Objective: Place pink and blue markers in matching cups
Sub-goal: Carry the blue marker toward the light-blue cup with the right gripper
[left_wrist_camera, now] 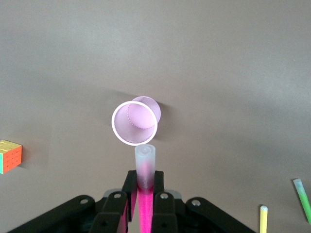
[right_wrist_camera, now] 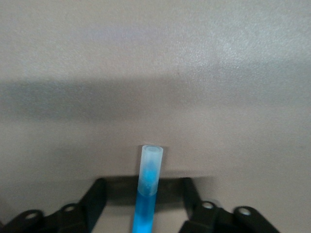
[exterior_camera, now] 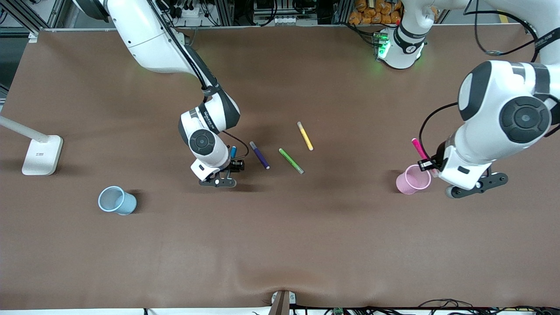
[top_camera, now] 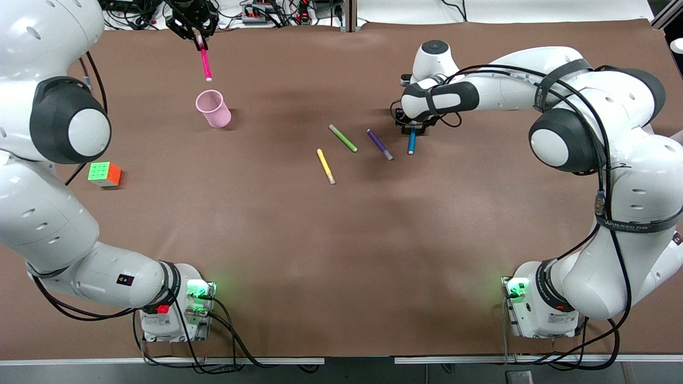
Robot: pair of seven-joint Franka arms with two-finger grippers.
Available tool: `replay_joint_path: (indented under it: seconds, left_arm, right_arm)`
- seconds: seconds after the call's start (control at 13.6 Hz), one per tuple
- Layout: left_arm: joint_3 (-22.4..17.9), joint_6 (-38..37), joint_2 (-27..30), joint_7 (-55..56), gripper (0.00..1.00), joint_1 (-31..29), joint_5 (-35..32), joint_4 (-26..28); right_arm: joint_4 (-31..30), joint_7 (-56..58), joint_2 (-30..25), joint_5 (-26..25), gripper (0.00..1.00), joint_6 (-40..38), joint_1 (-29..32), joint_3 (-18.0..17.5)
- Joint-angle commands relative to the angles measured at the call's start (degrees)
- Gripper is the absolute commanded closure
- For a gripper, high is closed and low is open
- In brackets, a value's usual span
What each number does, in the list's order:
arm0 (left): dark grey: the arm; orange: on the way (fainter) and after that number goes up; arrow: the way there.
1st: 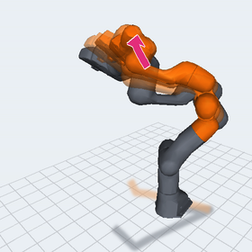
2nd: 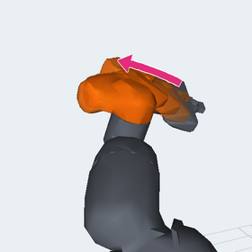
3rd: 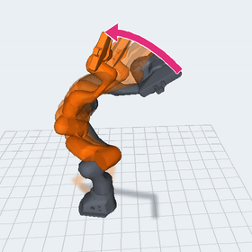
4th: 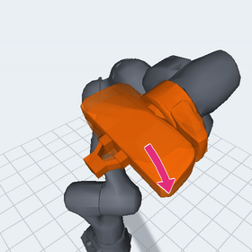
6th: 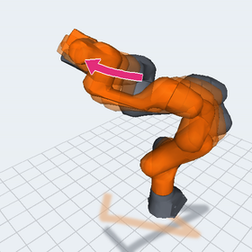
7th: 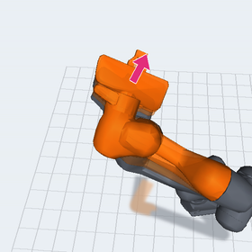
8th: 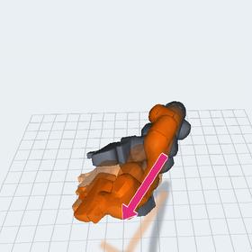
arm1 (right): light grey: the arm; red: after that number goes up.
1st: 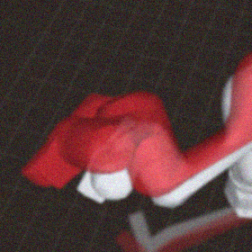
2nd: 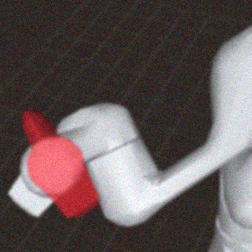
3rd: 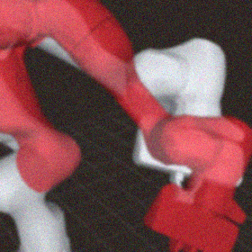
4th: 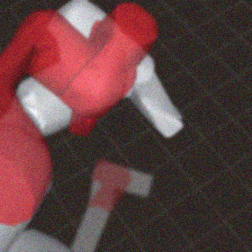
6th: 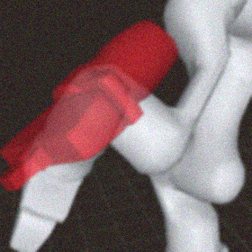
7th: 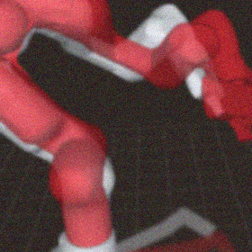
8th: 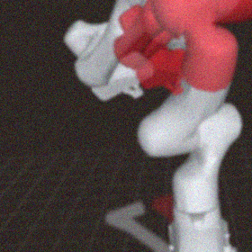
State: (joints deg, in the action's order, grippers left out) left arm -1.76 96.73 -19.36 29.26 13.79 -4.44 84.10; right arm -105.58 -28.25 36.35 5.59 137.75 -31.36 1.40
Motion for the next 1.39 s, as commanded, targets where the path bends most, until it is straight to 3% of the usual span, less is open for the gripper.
replay_joint_path:
  seconds: [0.0,0.44,1.32]
  left_arm:
    - [0.36,-1.19,0.81,0.36,1.0,-0.17,-1.09,-0.51]
    - [0.36,-1.19,1.61,0.98,1.0,-1.57,-1.18,-0.43]
    - [0.53,-2.06,1.26,5.97,1.0,-1.84,-11.46,0.28]
  right_arm:
    - [-0.42,2.58,-0.05,1.0,1.0,-0.29,0.07,0.01]
    - [-0.24,9.87,-2.41,0.91,1.0,-1.69,1.65,0.36]
    - [2.75,54.23,-14.28,0.56,1.0,-5.57,15.26,0.45]
